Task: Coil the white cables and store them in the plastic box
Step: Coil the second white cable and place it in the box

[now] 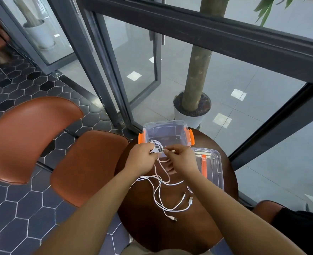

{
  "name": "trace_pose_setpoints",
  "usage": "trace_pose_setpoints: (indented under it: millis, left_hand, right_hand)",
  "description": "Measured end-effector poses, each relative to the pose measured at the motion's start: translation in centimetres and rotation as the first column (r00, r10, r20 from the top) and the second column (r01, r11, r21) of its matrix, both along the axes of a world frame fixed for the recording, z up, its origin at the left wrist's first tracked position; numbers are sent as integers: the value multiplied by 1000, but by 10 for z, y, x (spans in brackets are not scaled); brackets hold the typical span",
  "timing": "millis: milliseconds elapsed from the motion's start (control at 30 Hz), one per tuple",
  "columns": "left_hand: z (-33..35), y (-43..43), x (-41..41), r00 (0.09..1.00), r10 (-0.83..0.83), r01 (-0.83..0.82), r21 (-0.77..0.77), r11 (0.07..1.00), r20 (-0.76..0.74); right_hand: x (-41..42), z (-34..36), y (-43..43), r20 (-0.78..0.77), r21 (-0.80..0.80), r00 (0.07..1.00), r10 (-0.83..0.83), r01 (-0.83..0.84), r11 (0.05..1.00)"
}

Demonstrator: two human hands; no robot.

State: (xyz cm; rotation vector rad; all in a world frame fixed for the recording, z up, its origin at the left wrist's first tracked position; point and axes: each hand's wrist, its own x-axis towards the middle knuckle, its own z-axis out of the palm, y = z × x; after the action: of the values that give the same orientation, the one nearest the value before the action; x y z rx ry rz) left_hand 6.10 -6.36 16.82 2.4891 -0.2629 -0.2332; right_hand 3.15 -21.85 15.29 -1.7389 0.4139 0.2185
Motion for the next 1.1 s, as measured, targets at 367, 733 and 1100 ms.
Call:
trace_pose_setpoints:
  millis: [367,733,1100]
  left_hand:
    - [-5,26,-1,929,263,-362,-488,794,-261]
    - [8,-1,1,919,192,-372,-591,716,-345]
    - [22,6,6,744,-25,-652,-734,191,-668]
  right_hand:
    - [-7,-12,-46,-240,139,950,-198,236,962]
    - [-10,14,-18,66,-45,968,242,-240,970]
    - [-24,-23,-35,-75,-647,981,181,-186,739]
